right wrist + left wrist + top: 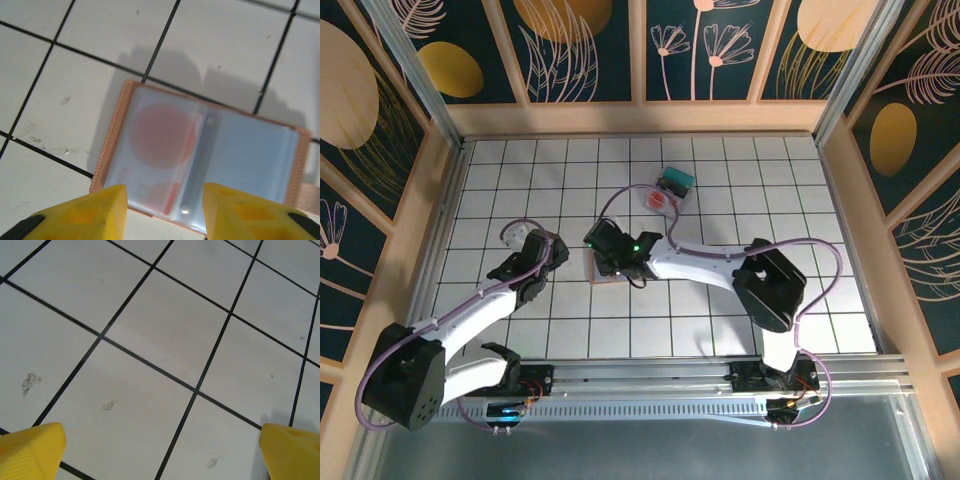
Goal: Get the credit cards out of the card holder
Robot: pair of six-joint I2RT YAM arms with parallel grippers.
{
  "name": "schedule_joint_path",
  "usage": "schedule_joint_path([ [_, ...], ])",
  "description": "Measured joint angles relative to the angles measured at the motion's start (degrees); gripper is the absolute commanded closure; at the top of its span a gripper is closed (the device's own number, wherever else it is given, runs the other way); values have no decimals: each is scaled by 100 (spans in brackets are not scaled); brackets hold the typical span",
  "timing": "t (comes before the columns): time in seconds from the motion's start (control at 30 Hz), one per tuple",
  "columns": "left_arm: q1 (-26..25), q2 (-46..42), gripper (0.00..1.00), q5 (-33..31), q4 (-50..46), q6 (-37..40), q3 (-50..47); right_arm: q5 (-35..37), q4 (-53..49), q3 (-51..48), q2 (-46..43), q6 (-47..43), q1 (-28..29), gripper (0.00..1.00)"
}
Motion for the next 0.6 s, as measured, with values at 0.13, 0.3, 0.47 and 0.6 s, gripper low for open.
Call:
schedule_joint_path([
  [0.13,0,-170,1,-24,50,-210,-179,-52,-9,129,385,37,7,50],
  [0.3,4,-527,1,-92,160,-468,-553,-57,-46,330,634,31,7,47],
  [0.47,4,-632,1,-170,166,-553,-616,-109,-42,442,704,-11,7,41],
  [0.6,4,-629,1,-221,166,-568,-616,-245,-39,507,811,-22,11,39],
])
